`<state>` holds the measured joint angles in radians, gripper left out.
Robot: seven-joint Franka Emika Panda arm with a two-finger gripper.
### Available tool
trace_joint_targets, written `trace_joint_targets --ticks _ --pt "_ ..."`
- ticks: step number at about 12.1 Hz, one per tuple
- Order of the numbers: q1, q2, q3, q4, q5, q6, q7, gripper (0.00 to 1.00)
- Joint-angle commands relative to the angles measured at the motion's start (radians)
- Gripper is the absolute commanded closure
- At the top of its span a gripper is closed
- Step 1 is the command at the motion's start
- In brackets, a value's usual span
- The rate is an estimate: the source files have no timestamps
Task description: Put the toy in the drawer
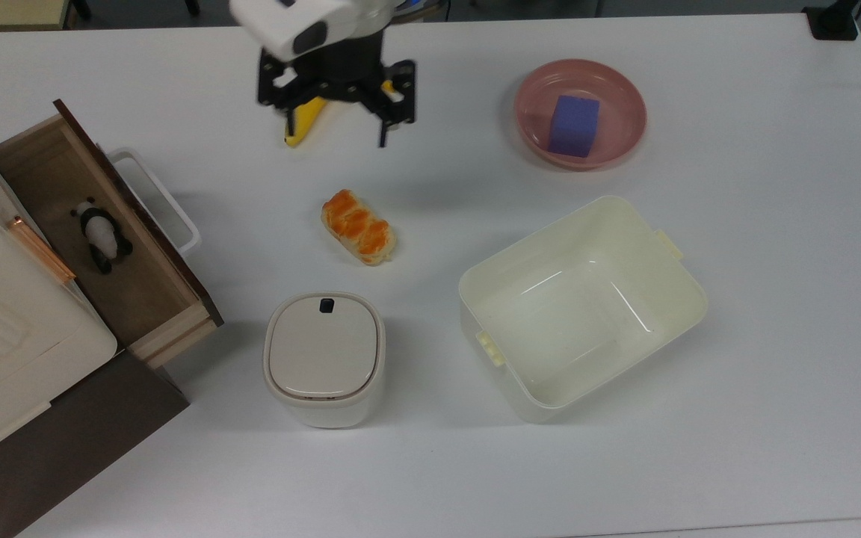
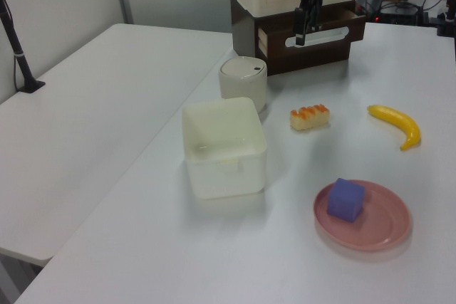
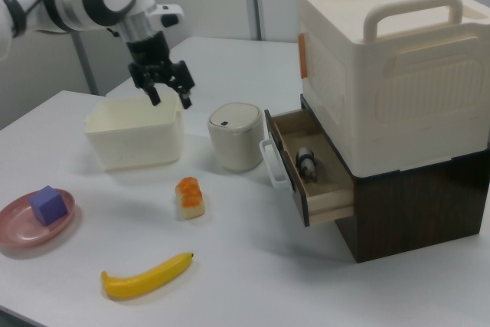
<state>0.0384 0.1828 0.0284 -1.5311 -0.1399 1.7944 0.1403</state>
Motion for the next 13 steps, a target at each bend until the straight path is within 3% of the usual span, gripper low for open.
trace_joint_targets --ticks 1,5,10,13 --pt "0.024 -0.087 -0.051 -0.056 0.156 -0.023 0.022 0.0" --pt "0.018 -0.15 -0.059 -0.07 0.155 -0.156 -0.034 0.0" --pt "0.0 -0.163 -0.054 -0.069 0.149 -0.164 -0.036 0.0" --pt "0.005 -0.161 -0.05 -0.069 0.091 -0.164 -0.044 0.0"
